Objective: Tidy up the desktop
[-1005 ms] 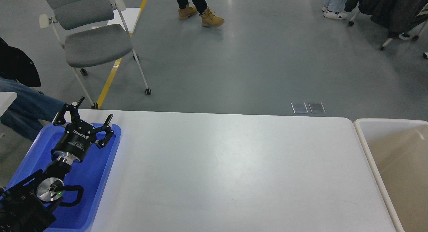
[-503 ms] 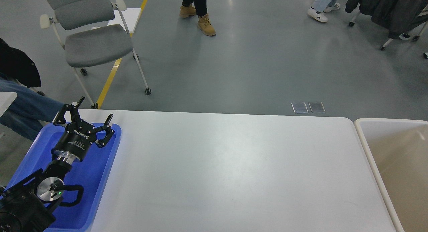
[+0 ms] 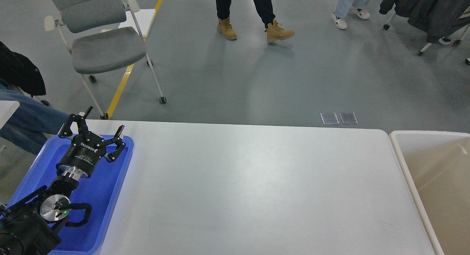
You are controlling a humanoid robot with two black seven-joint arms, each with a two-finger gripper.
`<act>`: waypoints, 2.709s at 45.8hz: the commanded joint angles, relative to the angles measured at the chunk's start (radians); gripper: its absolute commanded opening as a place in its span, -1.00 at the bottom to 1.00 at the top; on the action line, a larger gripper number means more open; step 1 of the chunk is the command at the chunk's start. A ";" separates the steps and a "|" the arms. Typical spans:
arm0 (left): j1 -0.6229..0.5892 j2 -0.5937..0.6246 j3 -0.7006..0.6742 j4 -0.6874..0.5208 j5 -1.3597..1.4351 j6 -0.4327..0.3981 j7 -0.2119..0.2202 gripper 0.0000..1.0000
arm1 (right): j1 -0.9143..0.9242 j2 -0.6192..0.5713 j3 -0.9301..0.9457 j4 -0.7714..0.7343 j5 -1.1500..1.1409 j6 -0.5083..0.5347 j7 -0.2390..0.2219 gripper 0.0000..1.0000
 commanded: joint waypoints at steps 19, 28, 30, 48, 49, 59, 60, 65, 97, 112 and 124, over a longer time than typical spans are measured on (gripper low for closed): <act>0.000 0.000 0.001 -0.001 0.000 0.000 0.000 0.98 | -0.036 0.055 -0.002 -0.022 0.010 -0.052 0.001 1.00; 0.000 0.000 0.001 -0.001 0.000 0.000 0.000 0.98 | -0.007 0.035 0.001 0.019 0.010 -0.042 0.001 1.00; 0.000 0.001 0.001 0.001 0.000 0.000 0.000 0.98 | 0.009 0.006 0.001 0.042 0.010 -0.040 0.001 1.00; 0.000 0.000 0.001 -0.001 0.000 0.000 0.000 0.98 | 0.299 -0.298 0.288 0.367 0.070 -0.046 0.006 1.00; 0.000 0.001 0.001 0.001 0.000 0.000 0.000 0.98 | 0.304 -0.310 0.329 0.390 0.075 -0.046 0.006 1.00; 0.000 0.000 0.001 0.001 0.000 0.000 0.000 0.98 | 0.312 -0.347 0.567 0.493 0.076 -0.040 0.006 1.00; 0.000 0.001 0.001 0.001 0.000 0.000 0.000 0.98 | 0.312 -0.350 0.575 0.498 0.076 -0.039 0.008 1.00; 0.000 0.000 0.001 -0.001 0.000 0.000 0.000 0.98 | 0.310 -0.389 0.616 0.551 0.076 -0.034 0.008 1.00; 0.000 0.001 0.001 0.001 -0.001 0.000 0.000 0.98 | 0.224 -0.289 1.118 0.659 0.090 -0.057 0.084 1.00; 0.000 0.000 0.001 -0.001 0.000 0.000 0.000 0.98 | -0.030 -0.148 1.208 0.713 0.090 -0.056 0.371 1.00; 0.000 0.000 0.001 -0.001 -0.001 0.000 0.000 0.98 | -0.144 0.018 1.285 0.746 0.087 -0.052 0.524 1.00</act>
